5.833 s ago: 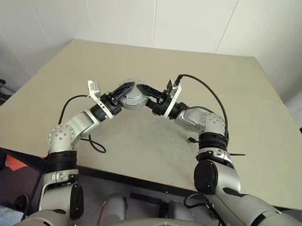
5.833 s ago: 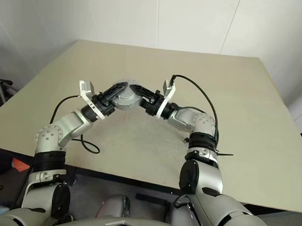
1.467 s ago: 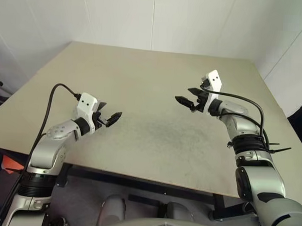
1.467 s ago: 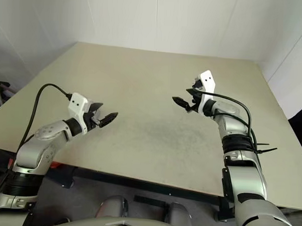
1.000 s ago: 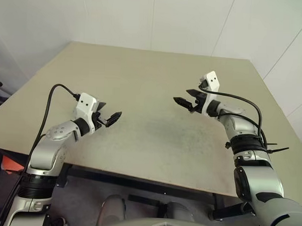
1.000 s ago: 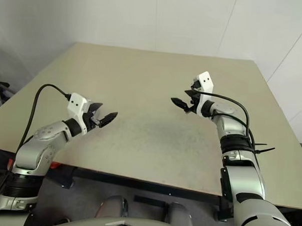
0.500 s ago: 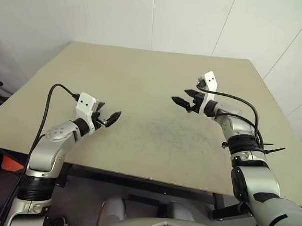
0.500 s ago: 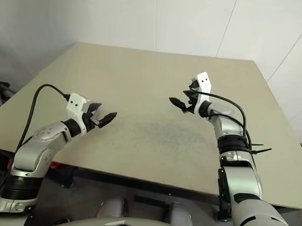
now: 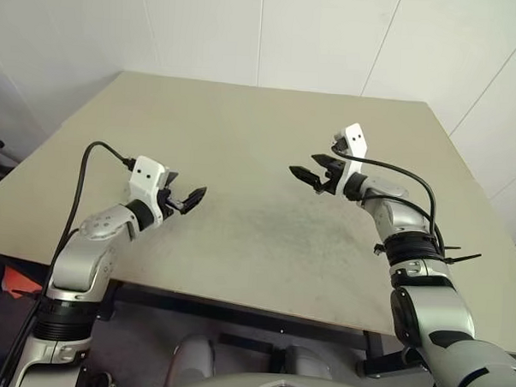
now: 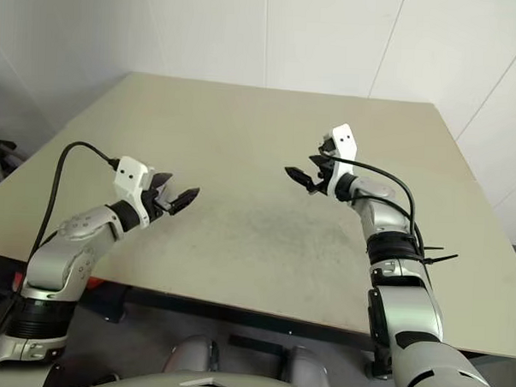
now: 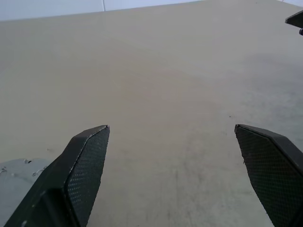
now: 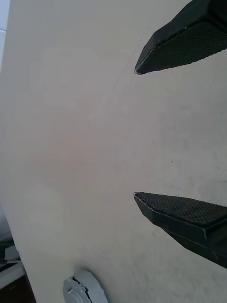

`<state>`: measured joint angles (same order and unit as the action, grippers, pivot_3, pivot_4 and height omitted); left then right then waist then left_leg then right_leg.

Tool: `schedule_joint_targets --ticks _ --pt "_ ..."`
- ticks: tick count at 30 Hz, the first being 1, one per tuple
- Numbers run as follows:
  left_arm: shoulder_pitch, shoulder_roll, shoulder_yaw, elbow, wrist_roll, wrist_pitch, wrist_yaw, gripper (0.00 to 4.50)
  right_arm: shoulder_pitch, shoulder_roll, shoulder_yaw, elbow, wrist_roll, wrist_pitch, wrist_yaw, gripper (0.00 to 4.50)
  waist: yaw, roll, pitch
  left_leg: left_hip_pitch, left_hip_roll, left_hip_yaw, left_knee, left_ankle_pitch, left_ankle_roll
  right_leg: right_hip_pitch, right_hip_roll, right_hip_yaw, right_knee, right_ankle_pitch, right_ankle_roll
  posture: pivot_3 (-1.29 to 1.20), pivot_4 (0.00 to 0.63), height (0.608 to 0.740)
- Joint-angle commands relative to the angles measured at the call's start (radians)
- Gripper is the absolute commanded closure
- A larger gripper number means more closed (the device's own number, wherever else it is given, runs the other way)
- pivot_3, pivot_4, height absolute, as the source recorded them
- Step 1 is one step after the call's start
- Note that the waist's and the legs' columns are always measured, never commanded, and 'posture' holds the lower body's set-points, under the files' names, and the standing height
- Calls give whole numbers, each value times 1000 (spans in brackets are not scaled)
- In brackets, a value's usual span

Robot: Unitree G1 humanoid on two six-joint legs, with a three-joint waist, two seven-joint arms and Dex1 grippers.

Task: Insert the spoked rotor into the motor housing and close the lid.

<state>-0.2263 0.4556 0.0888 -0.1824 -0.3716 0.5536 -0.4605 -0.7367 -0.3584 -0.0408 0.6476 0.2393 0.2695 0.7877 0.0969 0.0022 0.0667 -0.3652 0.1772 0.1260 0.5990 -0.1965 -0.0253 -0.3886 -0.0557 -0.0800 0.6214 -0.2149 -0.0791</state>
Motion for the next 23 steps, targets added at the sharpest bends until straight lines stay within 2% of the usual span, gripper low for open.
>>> schedule_joint_targets --ticks 1,23 --pt "-33 -5 28 -14 -2 -13 11 7 -27 14 -13 -41 15 -24 8 0 0 0 0 0 0 0 0 0 0 0 0 0 0 0 0 0 0 740" --pt "-94 -29 -13 37 35 -20 1 7 16 61 3 -90 -12 -106 -27 0 0 0 0 0 0 0 0 0 0 -1 0 0 0 0 0 0 0 740"
